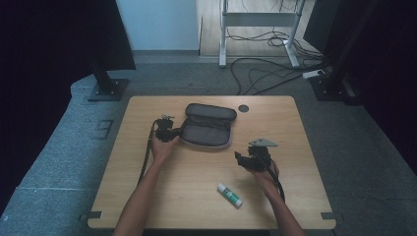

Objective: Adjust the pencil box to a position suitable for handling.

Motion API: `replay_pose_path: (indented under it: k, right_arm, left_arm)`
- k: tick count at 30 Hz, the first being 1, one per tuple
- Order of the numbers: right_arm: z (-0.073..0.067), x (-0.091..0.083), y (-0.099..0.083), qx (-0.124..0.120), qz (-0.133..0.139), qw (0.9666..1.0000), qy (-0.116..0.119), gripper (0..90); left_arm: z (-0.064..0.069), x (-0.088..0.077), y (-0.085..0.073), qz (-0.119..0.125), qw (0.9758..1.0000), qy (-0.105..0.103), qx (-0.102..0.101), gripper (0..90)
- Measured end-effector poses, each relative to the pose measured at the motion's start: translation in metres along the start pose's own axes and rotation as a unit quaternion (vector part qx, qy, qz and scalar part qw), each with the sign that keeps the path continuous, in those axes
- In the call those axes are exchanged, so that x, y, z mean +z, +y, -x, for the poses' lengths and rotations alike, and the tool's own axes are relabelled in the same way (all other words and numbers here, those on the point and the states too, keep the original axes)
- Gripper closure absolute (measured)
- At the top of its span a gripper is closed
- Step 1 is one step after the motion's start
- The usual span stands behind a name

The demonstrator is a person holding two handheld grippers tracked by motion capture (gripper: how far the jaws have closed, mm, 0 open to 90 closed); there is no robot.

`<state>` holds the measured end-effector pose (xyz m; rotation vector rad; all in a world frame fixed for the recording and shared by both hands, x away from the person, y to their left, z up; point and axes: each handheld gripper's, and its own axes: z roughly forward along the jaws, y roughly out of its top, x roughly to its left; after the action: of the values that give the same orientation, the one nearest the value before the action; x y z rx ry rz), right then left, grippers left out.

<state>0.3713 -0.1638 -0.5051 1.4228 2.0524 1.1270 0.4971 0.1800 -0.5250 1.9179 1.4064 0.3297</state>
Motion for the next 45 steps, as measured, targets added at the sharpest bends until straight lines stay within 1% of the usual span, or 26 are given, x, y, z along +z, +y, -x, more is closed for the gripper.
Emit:
replay_pose_path:
  k: [2, 3, 4, 5, 7, 13, 14, 16, 19, 20, 21, 23, 24, 25, 27, 30, 31, 34, 36, 38, 39, 41, 43, 45]
  right_arm:
    - [-0.001, 0.003, 0.005, 0.004, 0.001, 1.0000, 0.002, 36.4]
    - [-0.003, 0.007, 0.010, -0.002, -0.003, 1.0000, 0.000, 36.4]
    - [-0.003, 0.007, 0.010, -0.002, -0.003, 1.0000, 0.000, 36.4]
    - [-0.005, 0.010, 0.015, -0.002, -0.001, 1.0000, 0.002, 36.7]
    - [-0.006, 0.012, 0.017, 0.000, -0.003, 1.0000, 0.003, 36.3]
    - [-0.012, 0.021, 0.025, -0.006, 0.000, 1.0000, -0.001, 37.1]
    - [-0.012, 0.023, 0.026, -0.003, 0.001, 1.0000, 0.000, 37.0]
    - [-0.013, 0.027, 0.029, 0.000, -0.005, 1.0000, 0.002, 36.7]
    - [-0.014, 0.033, 0.033, 0.002, -0.003, 1.0000, -0.001, 37.1]
    - [-0.015, 0.035, 0.034, 0.001, -0.004, 1.0000, -0.004, 37.6]
    - [-0.015, 0.038, 0.037, -0.004, 0.001, 0.9999, -0.010, 39.5]
    - [-0.014, 0.040, 0.037, -0.001, 0.003, 1.0000, -0.009, 39.8]
    - [-0.013, 0.042, 0.038, 0.001, -0.002, 0.9999, -0.011, 39.5]
    - [-0.013, 0.045, 0.039, 0.002, -0.006, 0.9999, -0.011, 40.0]
    - [-0.012, 0.050, 0.042, 0.003, -0.005, 0.9999, -0.008, 42.8]
    - [-0.012, 0.054, 0.043, 0.002, -0.001, 0.9999, -0.015, 44.2]
    - [-0.012, 0.057, 0.044, 0.003, -0.005, 0.9998, -0.017, 44.5]
    - [-0.012, 0.065, 0.044, 0.007, -0.003, 0.9998, -0.020, 46.4]
    - [-0.012, 0.070, 0.045, 0.007, -0.012, 0.9997, -0.019, 46.9]
    - [-0.012, 0.074, 0.045, 0.004, -0.012, 0.9997, -0.020, 48.2]
    - [-0.012, 0.079, 0.045, 0.005, -0.016, 0.9995, -0.025, 49.0]
    - [-0.012, 0.081, 0.045, 0.004, -0.017, 0.9995, -0.026, 49.3]
    - [-0.012, 0.089, 0.044, 0.003, -0.029, 0.9991, -0.030, 51.3]
    - [-0.012, 0.090, 0.044, 0.004, -0.031, 0.9990, -0.030, 52.2]
  left_arm:
    - [0.000, 0.000, 0.000, -0.001, 1.0000, 0.001, 0.003, 77.8]
    - [0.000, 0.000, 0.000, -0.001, 1.0000, 0.001, 0.002, 77.8]
    - [0.000, 0.000, 0.000, 0.000, 1.0000, 0.001, 0.001, 77.8]
    - [0.000, 0.000, 0.000, 0.000, 1.0000, 0.001, -0.001, 77.9]
    - [-0.001, 0.000, 0.000, 0.001, 1.0000, -0.001, -0.003, 78.0]
    - [-0.001, 0.001, 0.000, 0.001, 1.0000, -0.001, -0.003, 78.7]
    - [-0.001, 0.001, 0.000, 0.001, 1.0000, -0.001, -0.004, 78.8]
    - [-0.001, 0.001, 0.000, 0.001, 1.0000, -0.001, -0.004, 79.0]
    - [-0.002, 0.001, 0.000, 0.001, 1.0000, -0.002, -0.004, 79.3]
    - [-0.002, 0.001, 0.000, 0.001, 1.0000, -0.002, -0.004, 79.4]
    - [-0.002, 0.001, 0.000, 0.001, 1.0000, -0.002, -0.004, 79.9]
    - [-0.002, 0.001, 0.000, 0.001, 1.0000, -0.002, -0.006, 79.9]
    - [-0.002, 0.001, 0.000, 0.001, 1.0000, -0.001, -0.005, 80.0]
    - [-0.002, 0.001, 0.000, 0.000, 1.0000, -0.001, -0.003, 80.1]
    - [-0.002, 0.001, 0.000, 0.000, 1.0000, 0.000, -0.001, 80.2]
    - [-0.002, 0.001, 0.000, 0.000, 1.0000, 0.000, -0.001, 80.2]
    - [-0.001, 0.001, 0.000, 0.000, 1.0000, 0.001, 0.000, 80.2]
    - [-0.002, 0.001, 0.000, 0.001, 1.0000, 0.000, -0.001, 80.2]
    - [-0.002, 0.001, 0.000, 0.001, 1.0000, -0.001, -0.001, 80.2]
    - [-0.001, 0.001, 0.000, 0.000, 1.0000, 0.002, 0.002, 80.2]
    - [-0.001, 0.001, 0.000, -0.001, 1.0000, 0.002, 0.004, 80.1]
    - [-0.001, 0.001, 0.000, -0.001, 1.0000, 0.003, 0.003, 80.1]
    - [-0.001, 0.001, 0.000, -0.001, 1.0000, 0.003, 0.004, 80.0]
    - [-0.001, 0.002, 0.000, -0.001, 1.0000, 0.003, 0.003, 79.9]
